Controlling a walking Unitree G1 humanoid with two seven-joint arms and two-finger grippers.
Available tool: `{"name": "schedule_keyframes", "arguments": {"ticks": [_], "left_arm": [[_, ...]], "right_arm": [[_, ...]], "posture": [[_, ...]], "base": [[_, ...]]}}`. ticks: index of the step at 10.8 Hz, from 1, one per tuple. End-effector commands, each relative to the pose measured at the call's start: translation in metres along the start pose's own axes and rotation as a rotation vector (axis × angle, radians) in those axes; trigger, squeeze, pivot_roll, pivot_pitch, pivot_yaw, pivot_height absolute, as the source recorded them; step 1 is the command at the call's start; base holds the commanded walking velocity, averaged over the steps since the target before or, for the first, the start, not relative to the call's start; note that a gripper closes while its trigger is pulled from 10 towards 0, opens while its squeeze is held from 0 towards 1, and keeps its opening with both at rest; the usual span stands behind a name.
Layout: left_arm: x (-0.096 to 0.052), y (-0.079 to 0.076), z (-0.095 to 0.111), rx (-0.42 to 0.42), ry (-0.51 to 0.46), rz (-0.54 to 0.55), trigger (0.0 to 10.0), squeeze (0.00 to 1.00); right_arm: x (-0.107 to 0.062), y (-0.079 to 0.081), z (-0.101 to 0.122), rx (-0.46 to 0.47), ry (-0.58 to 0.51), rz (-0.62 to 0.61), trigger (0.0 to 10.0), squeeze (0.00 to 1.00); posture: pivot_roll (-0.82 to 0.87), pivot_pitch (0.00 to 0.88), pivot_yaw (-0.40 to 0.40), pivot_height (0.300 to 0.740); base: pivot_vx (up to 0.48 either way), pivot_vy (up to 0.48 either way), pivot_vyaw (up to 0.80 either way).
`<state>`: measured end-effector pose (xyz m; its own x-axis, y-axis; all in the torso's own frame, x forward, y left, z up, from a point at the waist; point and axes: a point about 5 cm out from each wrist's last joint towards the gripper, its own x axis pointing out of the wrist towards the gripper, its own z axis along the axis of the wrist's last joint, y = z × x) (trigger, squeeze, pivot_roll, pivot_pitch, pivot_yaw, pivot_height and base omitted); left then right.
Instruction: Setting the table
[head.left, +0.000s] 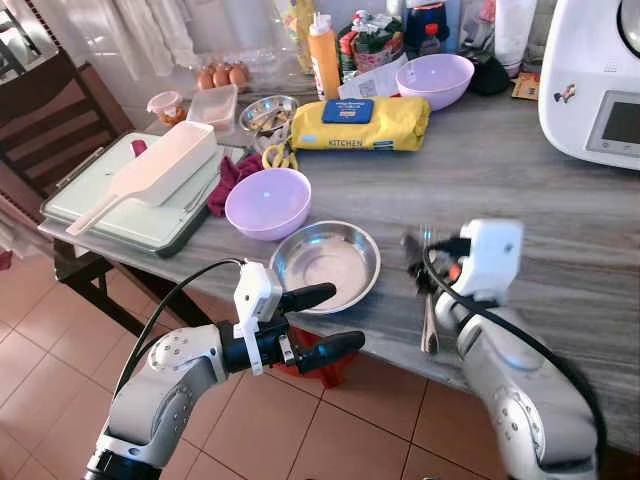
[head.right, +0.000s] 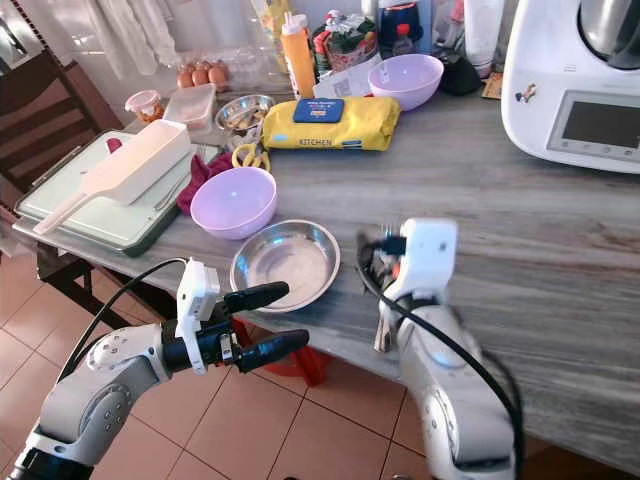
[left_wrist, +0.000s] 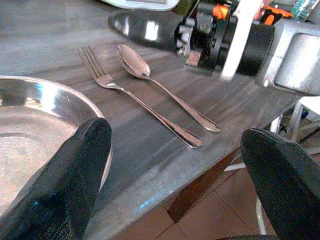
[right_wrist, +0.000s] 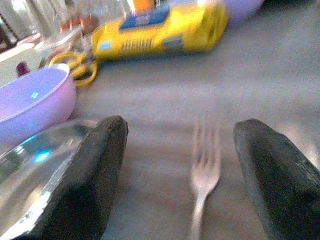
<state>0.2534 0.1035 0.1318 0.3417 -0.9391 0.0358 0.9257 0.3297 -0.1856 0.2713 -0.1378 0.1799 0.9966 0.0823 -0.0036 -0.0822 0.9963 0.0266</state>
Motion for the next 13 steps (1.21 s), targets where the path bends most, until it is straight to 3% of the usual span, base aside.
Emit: {"name": "schedule_keyframes", "arguments": {"ticks": [1,3,4,6,10,13], "left_arm": [[-0.008,0.003,0.0,0.011,0.006,0.038,10.0,0.0],[-0.01,0.003,0.003,0.007,-0.013,0.067,10.0,0.0],[-0.009,0.002,0.003,0.006,-0.02,0.075,10.0,0.0],[-0.006,-0.003,0.001,-0.002,-0.032,0.087,10.0,0.0],[-0.004,0.0,0.001,-0.007,-0.051,0.117,10.0,0.0],[-0.001,0.008,0.006,0.006,-0.09,0.176,10.0,0.0]], "right_arm": [[-0.001,-0.002,0.007,-0.048,-0.057,-0.032,10.0,1.0],[-0.004,-0.02,0.014,-0.144,-0.131,-0.126,10.0,1.0],[-0.005,-0.023,0.01,-0.089,-0.116,-0.118,10.0,1.0],[-0.007,-0.02,0.0,-0.076,-0.054,-0.108,10.0,1.0],[-0.02,-0.013,-0.03,-0.162,0.122,-0.054,10.0,1.0],[-0.019,-0.01,-0.031,-0.186,0.12,-0.045,10.0,1.0]], "posture": [[-0.14,0.105,0.18,0.74],[-0.13,0.098,0.161,0.74],[-0.13,0.099,0.155,0.74],[-0.13,0.099,0.135,0.74],[-0.13,0.106,0.143,0.74],[-0.14,0.111,0.152,0.74]], "base": [[0.0,0.0,0.0],[0.0,0.0,0.0],[0.0,0.0,0.0],[0.0,0.0,0.0],[0.0,0.0,0.0],[0.0,0.0,0.0]]}}
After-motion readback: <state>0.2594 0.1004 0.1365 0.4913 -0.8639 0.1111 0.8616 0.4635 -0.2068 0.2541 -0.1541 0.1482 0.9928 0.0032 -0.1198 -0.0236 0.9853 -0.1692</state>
